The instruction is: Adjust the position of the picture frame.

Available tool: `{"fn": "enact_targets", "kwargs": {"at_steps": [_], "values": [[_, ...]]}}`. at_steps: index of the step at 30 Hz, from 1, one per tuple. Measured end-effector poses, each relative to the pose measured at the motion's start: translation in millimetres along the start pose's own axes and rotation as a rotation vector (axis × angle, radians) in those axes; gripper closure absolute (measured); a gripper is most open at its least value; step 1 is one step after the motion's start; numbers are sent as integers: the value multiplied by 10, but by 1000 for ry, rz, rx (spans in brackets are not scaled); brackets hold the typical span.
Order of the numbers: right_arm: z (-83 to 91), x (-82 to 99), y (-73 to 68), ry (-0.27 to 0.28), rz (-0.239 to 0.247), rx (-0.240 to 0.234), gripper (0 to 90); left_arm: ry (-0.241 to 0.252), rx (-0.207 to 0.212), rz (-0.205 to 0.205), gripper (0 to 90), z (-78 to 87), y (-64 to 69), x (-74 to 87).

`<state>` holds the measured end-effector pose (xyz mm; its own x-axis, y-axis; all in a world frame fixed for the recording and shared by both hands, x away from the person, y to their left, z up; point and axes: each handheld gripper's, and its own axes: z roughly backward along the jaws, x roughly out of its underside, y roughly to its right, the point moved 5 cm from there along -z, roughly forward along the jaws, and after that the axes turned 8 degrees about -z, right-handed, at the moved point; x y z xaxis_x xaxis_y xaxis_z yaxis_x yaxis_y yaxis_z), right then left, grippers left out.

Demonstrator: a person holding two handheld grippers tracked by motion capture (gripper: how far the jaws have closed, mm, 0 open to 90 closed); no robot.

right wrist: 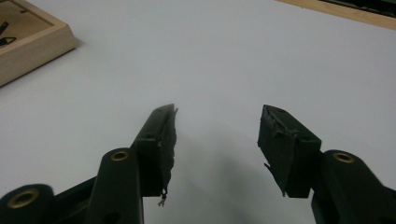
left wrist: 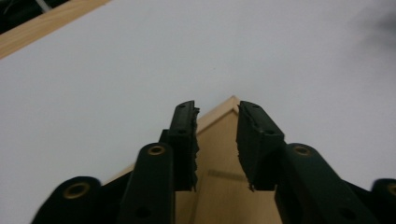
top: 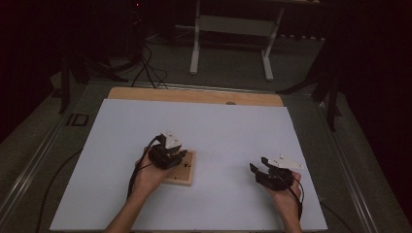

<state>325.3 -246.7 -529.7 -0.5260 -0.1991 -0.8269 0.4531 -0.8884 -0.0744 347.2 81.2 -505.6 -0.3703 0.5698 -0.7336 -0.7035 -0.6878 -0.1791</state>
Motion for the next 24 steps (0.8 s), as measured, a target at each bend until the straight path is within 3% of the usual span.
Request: {"fn": "enact_targets", "kwargs": {"at_steps": [3,6,9,13,16,18,20,24], "values": [[-1,1,-4,0,0,0,460,10,-2,10,610,122,-40,73],[-10,4,-10,-4,6,0,460,33,29,37,521,320,-100,248],[-14,5,-15,-5,7,-1,459,38,55,21,490,420,-107,394],[-16,6,-20,-6,6,-1,459,26,69,25,468,451,-110,522],[-18,8,-24,-8,7,0,458,26,107,67,457,458,-100,687],[-18,9,-25,-8,7,0,458,26,107,67,455,458,-100,687],[-22,11,-20,-10,4,2,458,39,166,91,449,444,-48,837],[-25,14,-22,-14,4,3,457,21,170,87,424,426,-27,887]]}}
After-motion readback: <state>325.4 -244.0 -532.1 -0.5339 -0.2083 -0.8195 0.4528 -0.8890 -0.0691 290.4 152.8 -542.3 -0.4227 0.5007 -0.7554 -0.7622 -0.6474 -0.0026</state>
